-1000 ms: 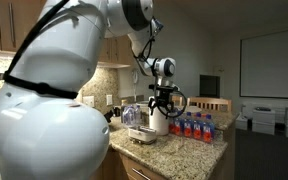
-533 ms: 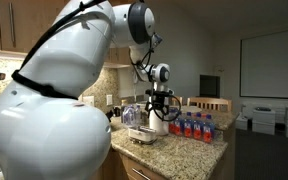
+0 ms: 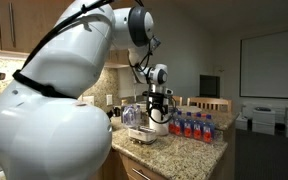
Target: Move the white and silver container to the right
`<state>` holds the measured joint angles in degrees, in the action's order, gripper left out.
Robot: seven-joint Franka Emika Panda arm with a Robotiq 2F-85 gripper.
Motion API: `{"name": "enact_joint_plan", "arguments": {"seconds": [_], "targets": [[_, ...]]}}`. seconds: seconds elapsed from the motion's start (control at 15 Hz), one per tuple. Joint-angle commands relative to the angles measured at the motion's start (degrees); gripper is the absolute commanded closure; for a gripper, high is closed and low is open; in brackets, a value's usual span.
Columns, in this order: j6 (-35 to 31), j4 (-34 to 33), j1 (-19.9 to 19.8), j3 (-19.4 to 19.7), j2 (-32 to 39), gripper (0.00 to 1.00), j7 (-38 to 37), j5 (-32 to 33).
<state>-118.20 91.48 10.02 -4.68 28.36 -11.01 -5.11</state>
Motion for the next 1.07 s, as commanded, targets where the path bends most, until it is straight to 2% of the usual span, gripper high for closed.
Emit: {"name": "enact_joint_plan", "arguments": {"seconds": [0.0,0.2,0.47,0.53,0.6,1.0], "targets": [[-4.5,-3.1,3.7,2.3,5.7,0.0,-12.8,2.4],[-2.1,-4.7,5.2,3.9,9.9,0.0,-18.4,3.0],[-1.5,-4.6,5.3,4.1,12.7,0.0,-19.1,2.0],[-1.8,-4.6,5.3,4.0,13.0,0.25,-18.3,2.1],[-1.7,-4.6,5.4,3.9,13.2,0.26,-17.8,2.2],[-3.8,-5.2,8.2,4.4,12.7,0.71,-19.3,4.1]]}}
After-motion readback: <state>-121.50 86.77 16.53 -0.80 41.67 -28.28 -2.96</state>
